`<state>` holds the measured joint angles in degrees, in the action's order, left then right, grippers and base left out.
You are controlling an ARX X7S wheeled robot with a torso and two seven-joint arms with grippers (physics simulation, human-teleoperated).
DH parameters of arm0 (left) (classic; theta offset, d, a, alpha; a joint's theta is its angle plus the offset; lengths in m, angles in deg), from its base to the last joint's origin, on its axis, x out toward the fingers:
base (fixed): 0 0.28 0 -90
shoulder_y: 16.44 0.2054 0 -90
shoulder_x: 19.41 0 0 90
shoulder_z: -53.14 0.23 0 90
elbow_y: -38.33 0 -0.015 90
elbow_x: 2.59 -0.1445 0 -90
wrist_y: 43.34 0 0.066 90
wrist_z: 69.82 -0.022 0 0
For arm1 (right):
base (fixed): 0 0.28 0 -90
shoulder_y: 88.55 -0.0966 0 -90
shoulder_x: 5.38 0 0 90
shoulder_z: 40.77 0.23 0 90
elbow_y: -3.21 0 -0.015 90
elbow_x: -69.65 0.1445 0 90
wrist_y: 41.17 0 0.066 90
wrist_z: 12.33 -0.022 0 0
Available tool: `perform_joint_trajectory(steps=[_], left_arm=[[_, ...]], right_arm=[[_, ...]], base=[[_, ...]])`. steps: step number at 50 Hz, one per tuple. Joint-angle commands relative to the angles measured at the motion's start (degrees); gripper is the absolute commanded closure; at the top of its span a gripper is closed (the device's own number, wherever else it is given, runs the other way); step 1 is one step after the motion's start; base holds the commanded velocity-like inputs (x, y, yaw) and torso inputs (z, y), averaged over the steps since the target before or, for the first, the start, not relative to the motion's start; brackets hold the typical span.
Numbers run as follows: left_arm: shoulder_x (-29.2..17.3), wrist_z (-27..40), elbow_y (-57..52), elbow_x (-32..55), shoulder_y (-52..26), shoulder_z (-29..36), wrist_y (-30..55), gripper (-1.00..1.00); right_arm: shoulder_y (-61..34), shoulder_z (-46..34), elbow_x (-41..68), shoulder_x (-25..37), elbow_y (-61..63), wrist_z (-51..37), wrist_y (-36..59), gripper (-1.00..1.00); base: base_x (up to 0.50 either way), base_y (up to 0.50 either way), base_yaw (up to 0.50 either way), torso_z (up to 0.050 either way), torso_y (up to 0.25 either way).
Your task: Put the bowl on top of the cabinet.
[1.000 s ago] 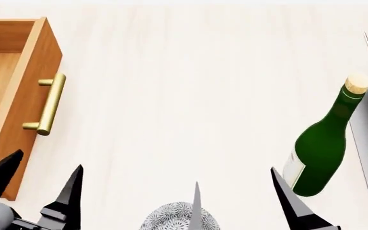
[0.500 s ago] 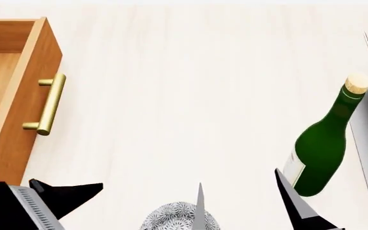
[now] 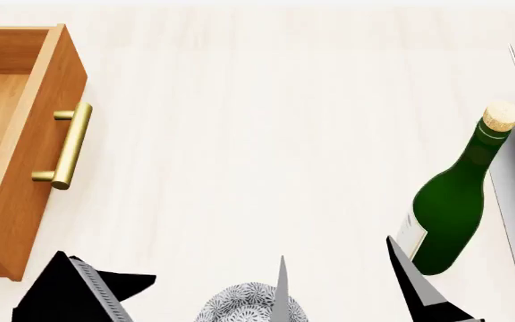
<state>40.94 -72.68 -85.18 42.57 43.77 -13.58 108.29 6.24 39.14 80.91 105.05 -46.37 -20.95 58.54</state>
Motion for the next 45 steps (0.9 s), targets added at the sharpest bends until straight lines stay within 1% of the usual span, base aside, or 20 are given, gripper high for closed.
perform_joint_trajectory(steps=[1,12,27,34,45], left_arm=[[0.9,0.2,3.8,-2.1,-1.6,1.9,-0.5,-1.0],[2.7,0.5,6.6,-1.7,-3.8,0.5,-1.2,-1.0],[3.5,-2.6,9.9,-3.3,-5.1,4.6,-2.9,-1.0],[3.5,-5.8,11.1,-3.3,-5.2,7.6,-3.4,-1.0],[4.6,-4.6,14.8,-6.2,-6.4,8.9,-4.6,-1.0]], right_arm=[[0.2,-0.1,0.0,0.2,-0.4,-0.3,-0.4,-1.0],[0.2,-0.4,0.1,0.3,-0.9,-0.3,-0.7,-1.0],[0.4,-0.6,0.4,0.7,-1.1,-0.4,-0.9,-1.0],[0.3,-0.8,0.5,0.8,-1.2,-0.4,-1.0,-1.0],[0.4,-0.7,0.6,1.0,-1.4,-0.7,-1.2,-1.0]], base=[[0.0,0.0,0.0,0.0,0.0],[0.0,0.0,0.0,0.0,0.0],[0.0,0.0,0.0,0.0,0.0],[0.0,0.0,0.0,0.0,0.0],[0.0,0.0,0.0,0.0,0.0]])
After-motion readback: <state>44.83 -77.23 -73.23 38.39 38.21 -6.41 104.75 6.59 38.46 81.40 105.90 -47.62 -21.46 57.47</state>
